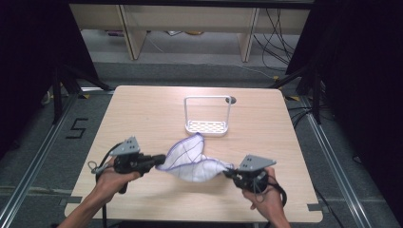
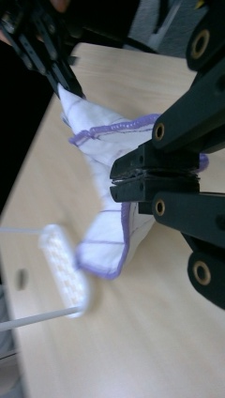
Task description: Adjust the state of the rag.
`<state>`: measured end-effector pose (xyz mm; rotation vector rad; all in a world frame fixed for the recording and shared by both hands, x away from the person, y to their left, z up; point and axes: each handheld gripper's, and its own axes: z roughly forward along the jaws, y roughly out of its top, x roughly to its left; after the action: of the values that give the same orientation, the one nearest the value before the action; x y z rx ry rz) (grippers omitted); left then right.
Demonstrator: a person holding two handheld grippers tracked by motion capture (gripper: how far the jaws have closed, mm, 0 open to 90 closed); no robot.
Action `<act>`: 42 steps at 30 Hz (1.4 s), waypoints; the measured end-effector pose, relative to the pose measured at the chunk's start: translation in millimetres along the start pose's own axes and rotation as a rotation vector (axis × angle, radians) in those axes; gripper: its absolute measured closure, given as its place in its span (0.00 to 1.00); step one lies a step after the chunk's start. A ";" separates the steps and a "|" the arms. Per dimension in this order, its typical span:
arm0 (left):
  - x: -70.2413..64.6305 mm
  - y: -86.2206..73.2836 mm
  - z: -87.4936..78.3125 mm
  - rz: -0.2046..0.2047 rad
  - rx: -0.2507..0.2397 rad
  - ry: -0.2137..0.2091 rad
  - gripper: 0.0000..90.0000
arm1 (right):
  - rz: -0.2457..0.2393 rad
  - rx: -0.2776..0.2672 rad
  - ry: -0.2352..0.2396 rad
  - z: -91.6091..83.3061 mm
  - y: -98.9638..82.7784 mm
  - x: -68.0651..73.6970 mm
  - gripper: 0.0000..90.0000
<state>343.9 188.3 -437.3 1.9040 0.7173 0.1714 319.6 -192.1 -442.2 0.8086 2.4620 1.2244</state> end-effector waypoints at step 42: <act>74.8 2.9 87.6 0.033 0.185 0.224 0.43 | 0.162 0.158 -0.143 58.3 -0.2 -46.5 0.52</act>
<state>443.0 159.7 -488.6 2.0954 0.8771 0.3539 384.4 -182.2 -477.7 1.1171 2.4376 0.9923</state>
